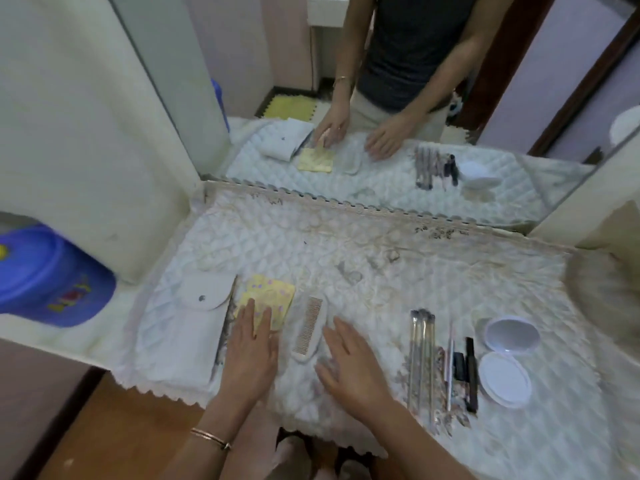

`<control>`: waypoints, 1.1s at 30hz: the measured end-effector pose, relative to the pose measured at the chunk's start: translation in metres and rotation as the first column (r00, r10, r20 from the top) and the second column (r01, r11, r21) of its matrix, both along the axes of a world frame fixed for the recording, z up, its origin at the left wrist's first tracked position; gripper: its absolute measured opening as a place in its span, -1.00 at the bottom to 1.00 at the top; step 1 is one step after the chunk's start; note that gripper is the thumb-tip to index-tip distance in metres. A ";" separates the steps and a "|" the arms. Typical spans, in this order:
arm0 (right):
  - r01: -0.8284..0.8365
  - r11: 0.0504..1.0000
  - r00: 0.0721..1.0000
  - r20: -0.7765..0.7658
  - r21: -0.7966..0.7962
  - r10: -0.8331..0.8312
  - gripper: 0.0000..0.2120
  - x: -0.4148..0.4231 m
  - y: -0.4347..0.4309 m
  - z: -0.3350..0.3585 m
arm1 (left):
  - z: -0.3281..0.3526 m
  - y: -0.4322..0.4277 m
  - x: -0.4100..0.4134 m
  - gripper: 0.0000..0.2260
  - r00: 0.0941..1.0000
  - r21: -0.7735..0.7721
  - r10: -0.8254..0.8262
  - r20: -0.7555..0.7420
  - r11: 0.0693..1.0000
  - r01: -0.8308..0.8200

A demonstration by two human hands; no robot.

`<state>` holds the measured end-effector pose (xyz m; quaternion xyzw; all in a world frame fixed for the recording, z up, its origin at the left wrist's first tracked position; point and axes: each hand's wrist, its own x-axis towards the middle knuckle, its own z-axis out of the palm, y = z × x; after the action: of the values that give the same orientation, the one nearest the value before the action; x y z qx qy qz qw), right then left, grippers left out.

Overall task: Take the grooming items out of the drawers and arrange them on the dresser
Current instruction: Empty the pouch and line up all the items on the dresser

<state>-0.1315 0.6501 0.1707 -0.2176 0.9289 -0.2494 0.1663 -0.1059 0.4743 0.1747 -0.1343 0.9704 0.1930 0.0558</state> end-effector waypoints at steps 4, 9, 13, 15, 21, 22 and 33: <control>-0.016 0.990 0.995 -0.091 0.143 0.029 -0.24 -0.013 -0.049 -0.014 | -0.010 -0.029 -0.007 -0.08 0.994 0.076 -0.085 0.074 0.994 0.079; 0.026 0.958 0.998 -0.067 0.286 -0.008 -0.54 -0.010 -0.047 -0.019 | -0.026 -0.037 -0.020 -0.45 0.965 -0.029 -0.191 0.181 0.980 0.199; 0.136 0.935 0.990 -0.067 0.326 -0.121 -0.55 0.006 -0.020 -0.018 | -0.035 -0.016 -0.009 -0.51 0.933 -0.057 -0.328 0.147 0.939 0.339; 0.196 0.926 0.980 -0.092 0.322 -0.176 -0.54 0.012 -0.006 -0.021 | -0.041 -0.002 -0.007 -0.54 0.912 -0.056 -0.392 0.121 0.914 0.401; 0.290 0.923 0.950 -0.190 0.254 -0.247 -0.41 0.013 0.038 -0.019 | -0.029 0.041 -0.013 -0.48 0.872 -0.034 -0.488 0.029 0.871 0.489; 0.283 0.924 0.952 -0.195 0.255 -0.238 -0.42 0.011 0.045 -0.022 | -0.028 0.045 -0.014 -0.52 0.871 -0.041 -0.490 0.037 0.870 0.492; 0.170 0.914 0.982 0.015 0.369 -0.189 -0.44 0.003 0.078 -0.014 | -0.052 0.066 -0.007 -0.52 0.795 -0.206 -0.602 0.071 0.771 0.603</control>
<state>-0.1282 0.7276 0.1567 -0.0903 0.9706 -0.0916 0.2036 -0.1124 0.5401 0.1231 0.1781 0.9772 0.0573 0.1002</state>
